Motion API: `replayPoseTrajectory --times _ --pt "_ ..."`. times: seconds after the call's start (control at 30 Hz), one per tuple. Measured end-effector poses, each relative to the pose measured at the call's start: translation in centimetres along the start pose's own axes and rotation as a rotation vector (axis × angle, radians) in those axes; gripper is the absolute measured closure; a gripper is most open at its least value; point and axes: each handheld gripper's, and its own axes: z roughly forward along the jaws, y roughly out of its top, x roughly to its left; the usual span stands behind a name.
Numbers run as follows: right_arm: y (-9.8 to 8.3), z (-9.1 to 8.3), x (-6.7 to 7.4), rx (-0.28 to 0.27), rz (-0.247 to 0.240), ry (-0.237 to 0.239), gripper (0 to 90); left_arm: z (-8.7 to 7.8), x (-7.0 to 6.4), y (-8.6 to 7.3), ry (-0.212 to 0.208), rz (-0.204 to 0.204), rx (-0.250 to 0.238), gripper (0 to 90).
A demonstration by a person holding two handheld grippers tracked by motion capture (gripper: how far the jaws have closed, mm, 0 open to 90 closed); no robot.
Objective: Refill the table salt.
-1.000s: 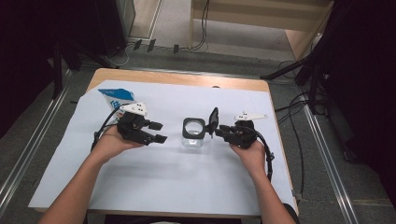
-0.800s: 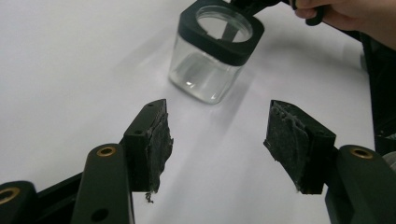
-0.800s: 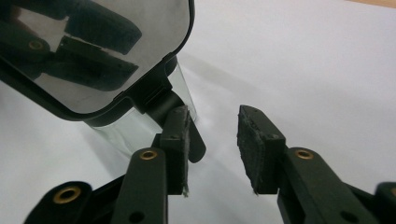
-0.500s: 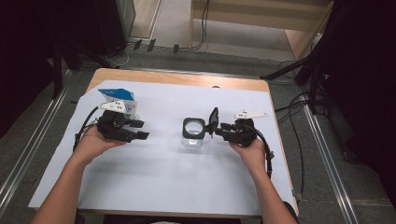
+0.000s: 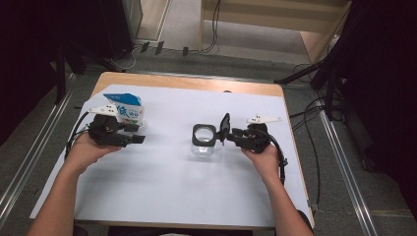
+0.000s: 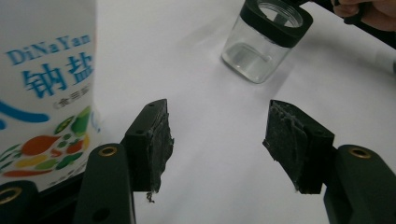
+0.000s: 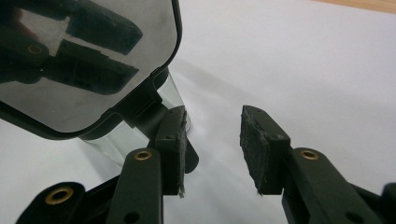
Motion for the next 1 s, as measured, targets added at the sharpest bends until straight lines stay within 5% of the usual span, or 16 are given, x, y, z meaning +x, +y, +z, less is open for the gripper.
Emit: replayPoseTrajectory --times 0.8,1.0 --pt "-0.3 -0.1 -0.1 0.025 0.007 -0.01 63.2 -4.5 5.2 -1.7 0.141 -0.103 -0.051 42.0" --pt "-0.4 -0.3 -0.1 0.029 0.009 -0.014 63.2 -5.0 6.8 -1.3 0.155 -0.142 -0.099 41.6"
